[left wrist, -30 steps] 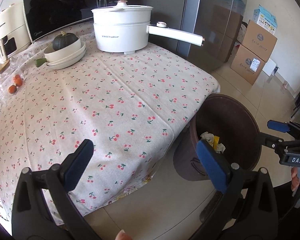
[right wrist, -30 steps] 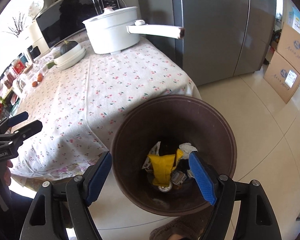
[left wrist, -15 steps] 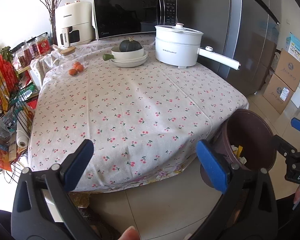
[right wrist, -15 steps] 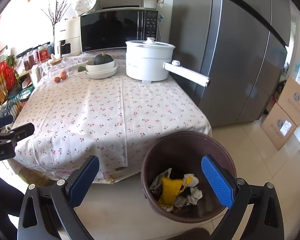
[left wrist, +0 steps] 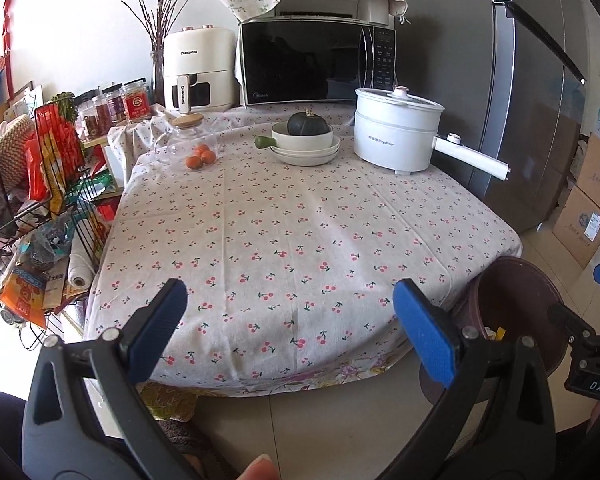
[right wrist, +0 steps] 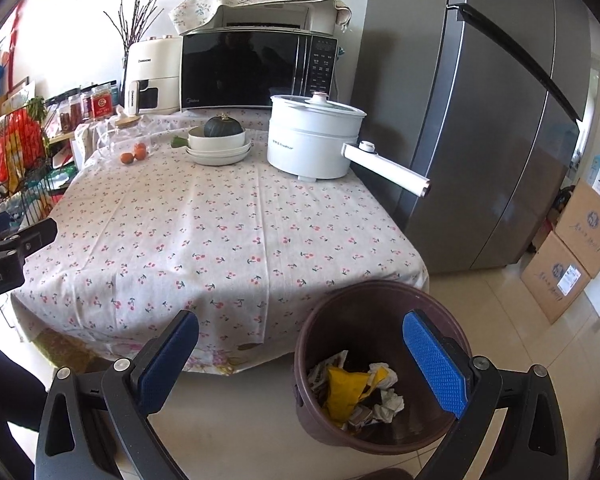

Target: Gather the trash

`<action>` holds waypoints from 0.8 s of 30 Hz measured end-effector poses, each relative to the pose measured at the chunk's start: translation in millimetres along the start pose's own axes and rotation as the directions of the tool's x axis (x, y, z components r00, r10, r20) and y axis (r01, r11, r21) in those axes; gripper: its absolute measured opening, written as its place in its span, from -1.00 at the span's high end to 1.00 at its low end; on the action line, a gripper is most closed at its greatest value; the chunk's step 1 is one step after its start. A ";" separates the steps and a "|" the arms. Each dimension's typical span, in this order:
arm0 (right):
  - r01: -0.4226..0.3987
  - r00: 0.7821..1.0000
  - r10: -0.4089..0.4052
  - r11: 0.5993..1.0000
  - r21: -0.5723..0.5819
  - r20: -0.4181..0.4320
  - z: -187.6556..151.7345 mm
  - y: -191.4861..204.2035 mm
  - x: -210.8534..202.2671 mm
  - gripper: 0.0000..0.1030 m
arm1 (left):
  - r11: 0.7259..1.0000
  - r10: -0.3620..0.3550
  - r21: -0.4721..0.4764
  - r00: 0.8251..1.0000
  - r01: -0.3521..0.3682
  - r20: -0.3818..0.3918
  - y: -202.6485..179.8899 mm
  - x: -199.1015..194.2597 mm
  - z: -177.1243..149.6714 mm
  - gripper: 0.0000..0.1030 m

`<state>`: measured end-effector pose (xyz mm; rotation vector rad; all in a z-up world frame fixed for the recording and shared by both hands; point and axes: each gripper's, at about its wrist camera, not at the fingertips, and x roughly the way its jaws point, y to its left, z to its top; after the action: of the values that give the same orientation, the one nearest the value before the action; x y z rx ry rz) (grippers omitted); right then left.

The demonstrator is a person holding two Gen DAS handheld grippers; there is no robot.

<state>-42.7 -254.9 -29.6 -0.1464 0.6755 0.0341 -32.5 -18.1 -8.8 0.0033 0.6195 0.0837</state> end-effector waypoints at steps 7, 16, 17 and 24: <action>-0.003 1.000 0.003 1.000 0.015 0.016 1.3 -2.9 -2.8 -1.00 | 0.999 -0.012 0.034 1.000 0.012 0.016 -10.6 -5.7 -2.7 -0.99; -0.002 1.000 0.001 1.000 0.013 0.015 0.8 -2.0 -2.8 -1.00 | 0.998 -0.024 0.058 0.999 0.023 0.024 -16.7 -9.5 -3.5 -0.99; -0.002 1.000 0.001 1.000 0.011 0.014 0.7 -2.0 -2.3 -1.00 | 0.998 -0.026 0.060 0.999 0.025 0.020 -17.4 -9.1 -3.6 -0.99; -0.001 1.000 0.001 1.000 0.010 0.007 0.0 -3.5 0.4 -1.00 | 0.997 -0.037 0.066 0.999 0.037 0.010 -20.5 -8.7 -4.2 -0.99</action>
<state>-42.1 -258.4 -29.5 -0.1360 0.6689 0.0318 -40.4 -39.3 -7.8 0.0556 0.6107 0.0277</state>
